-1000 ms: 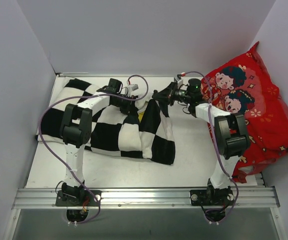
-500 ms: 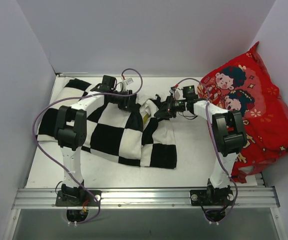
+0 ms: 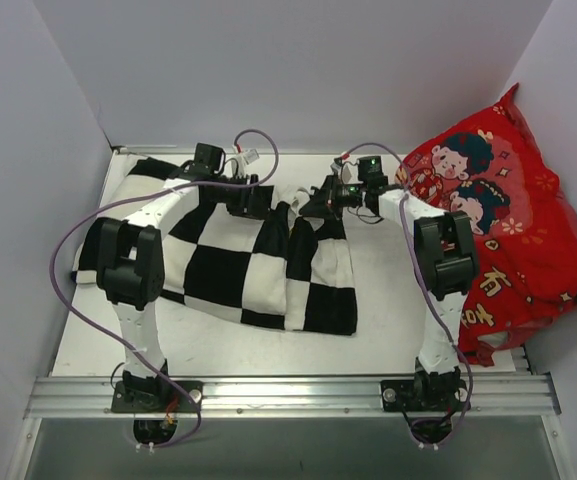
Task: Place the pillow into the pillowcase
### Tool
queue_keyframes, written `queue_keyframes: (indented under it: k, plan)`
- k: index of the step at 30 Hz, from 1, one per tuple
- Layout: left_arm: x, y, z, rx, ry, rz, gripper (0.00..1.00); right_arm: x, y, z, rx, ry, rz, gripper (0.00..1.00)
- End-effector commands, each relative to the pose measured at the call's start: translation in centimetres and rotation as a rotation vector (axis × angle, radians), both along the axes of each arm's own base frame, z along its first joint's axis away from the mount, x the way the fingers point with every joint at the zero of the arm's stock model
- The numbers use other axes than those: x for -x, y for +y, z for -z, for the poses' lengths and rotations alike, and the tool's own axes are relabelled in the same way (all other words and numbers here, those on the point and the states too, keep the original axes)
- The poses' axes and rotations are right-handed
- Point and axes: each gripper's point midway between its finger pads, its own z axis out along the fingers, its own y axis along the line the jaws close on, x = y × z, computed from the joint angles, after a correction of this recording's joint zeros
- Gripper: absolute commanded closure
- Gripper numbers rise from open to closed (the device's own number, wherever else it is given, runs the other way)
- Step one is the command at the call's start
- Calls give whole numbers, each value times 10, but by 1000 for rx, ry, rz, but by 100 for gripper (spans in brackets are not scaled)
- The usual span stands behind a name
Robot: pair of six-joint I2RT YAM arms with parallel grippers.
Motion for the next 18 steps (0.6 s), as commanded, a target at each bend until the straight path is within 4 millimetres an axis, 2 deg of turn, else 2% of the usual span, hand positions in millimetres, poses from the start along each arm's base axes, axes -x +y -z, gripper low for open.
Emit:
queue_keyframes:
  k: [1, 2, 3, 4, 5, 6, 7, 8, 9, 10, 11, 12, 13, 14, 15, 16, 17, 18]
  plan:
    - [-3, -12, 3, -53, -41, 46, 49, 3, 17, -68, -224, -70, -27, 100]
    - [-1, -20, 11, -66, -33, 61, 51, 8, 19, -80, -276, -126, -50, 100]
    - [-6, -26, 14, -85, -47, 57, 63, 12, 21, -95, -325, -63, -41, 100]
    - [-7, -32, 18, -85, -36, 64, 69, 15, 21, -104, -354, -65, -43, 100]
    - [-7, -41, 39, -104, 0, 70, 77, 18, 22, -111, -382, -67, -51, 100]
    - [-11, -48, 42, -99, 8, 67, 83, 25, 26, -123, -426, -56, -64, 100]
    - [-22, -56, 37, -83, -3, 56, 92, 30, 29, -127, -439, -57, -79, 100]
    - [-29, -61, 52, -93, 17, 49, 96, 35, 31, -128, -445, -56, -90, 100]
    - [-40, -70, 42, -70, -15, 45, 100, 43, 36, -115, -429, -48, -113, 100]
    - [-40, -69, 50, -68, 7, 46, 100, 45, 38, -103, -406, -48, -124, 100]
    - [-47, -73, 38, -29, -18, 60, 100, 48, 37, -77, -350, 51, -106, 100]
    - [-56, -65, 30, -1, -27, 42, 99, 43, 34, -49, -287, 97, -62, 100]
    - [-65, -60, 20, 20, -61, 31, 97, 33, 30, -28, -201, -42, -84, 100]
    - [-68, -54, 4, 35, -90, 18, 85, 38, 19, 3, -97, 109, -55, 100]
    - [-75, -35, -4, 53, -98, -9, 77, 24, 11, 22, -12, 80, -23, 100]
    - [-77, -26, -12, 60, -109, -22, 69, -3, 2, 30, 30, 44, 5, 100]
    - [-72, -14, -23, 65, -115, -37, 57, -12, -7, 42, 79, 33, 18, 100]
    - [-70, -6, -29, 64, -118, -48, 53, -25, -11, 44, 95, 7, 40, 100]
